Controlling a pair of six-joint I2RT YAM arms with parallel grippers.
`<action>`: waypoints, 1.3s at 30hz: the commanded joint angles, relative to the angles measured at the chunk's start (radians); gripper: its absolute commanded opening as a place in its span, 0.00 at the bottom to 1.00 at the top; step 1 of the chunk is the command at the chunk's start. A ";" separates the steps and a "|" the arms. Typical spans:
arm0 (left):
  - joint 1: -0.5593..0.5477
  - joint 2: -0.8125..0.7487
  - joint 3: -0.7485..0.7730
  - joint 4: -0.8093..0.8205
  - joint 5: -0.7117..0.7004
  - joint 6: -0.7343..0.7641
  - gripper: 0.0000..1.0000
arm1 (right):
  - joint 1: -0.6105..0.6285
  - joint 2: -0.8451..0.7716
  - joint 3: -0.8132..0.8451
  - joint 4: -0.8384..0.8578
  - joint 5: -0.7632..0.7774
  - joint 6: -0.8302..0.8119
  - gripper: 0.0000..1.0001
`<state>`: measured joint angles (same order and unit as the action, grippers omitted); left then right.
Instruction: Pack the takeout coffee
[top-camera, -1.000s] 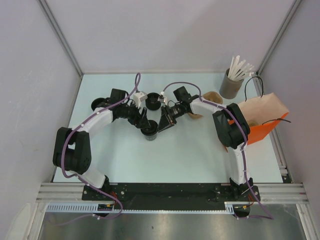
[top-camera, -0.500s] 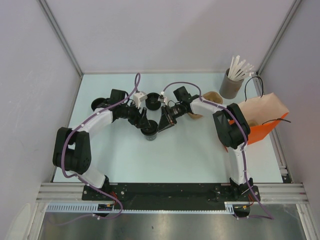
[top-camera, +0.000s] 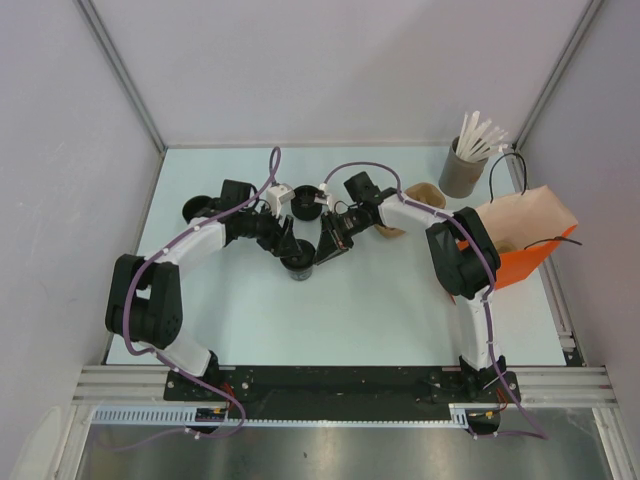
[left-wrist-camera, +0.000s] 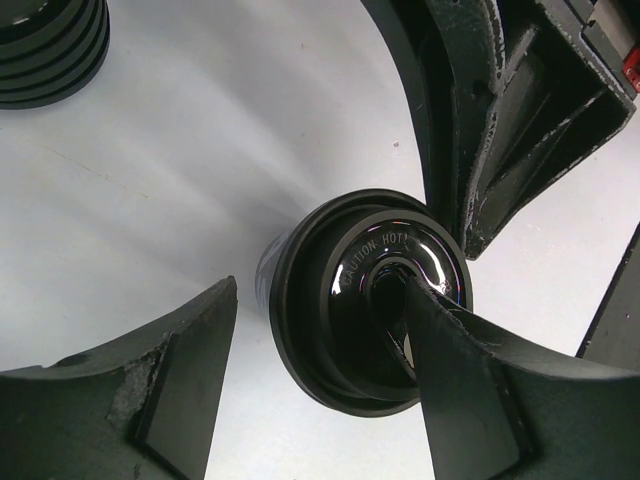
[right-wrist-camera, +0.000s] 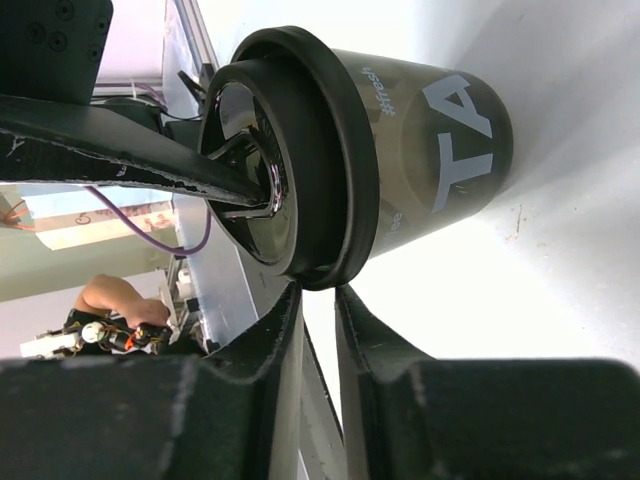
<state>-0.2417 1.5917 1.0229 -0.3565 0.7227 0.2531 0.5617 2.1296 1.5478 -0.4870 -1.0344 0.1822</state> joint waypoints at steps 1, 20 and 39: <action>0.001 0.050 -0.055 -0.058 -0.137 0.071 0.72 | 0.018 0.041 0.018 -0.010 0.249 -0.095 0.23; 0.002 0.002 0.057 -0.102 -0.068 0.041 0.74 | -0.042 -0.030 0.147 -0.071 0.022 -0.119 0.49; 0.002 0.019 0.172 -0.128 0.032 0.008 0.80 | -0.036 0.035 0.218 -0.084 0.000 -0.090 0.67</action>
<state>-0.2409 1.6180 1.1385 -0.4767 0.6960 0.2543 0.5179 2.1475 1.7290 -0.5678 -1.0111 0.0792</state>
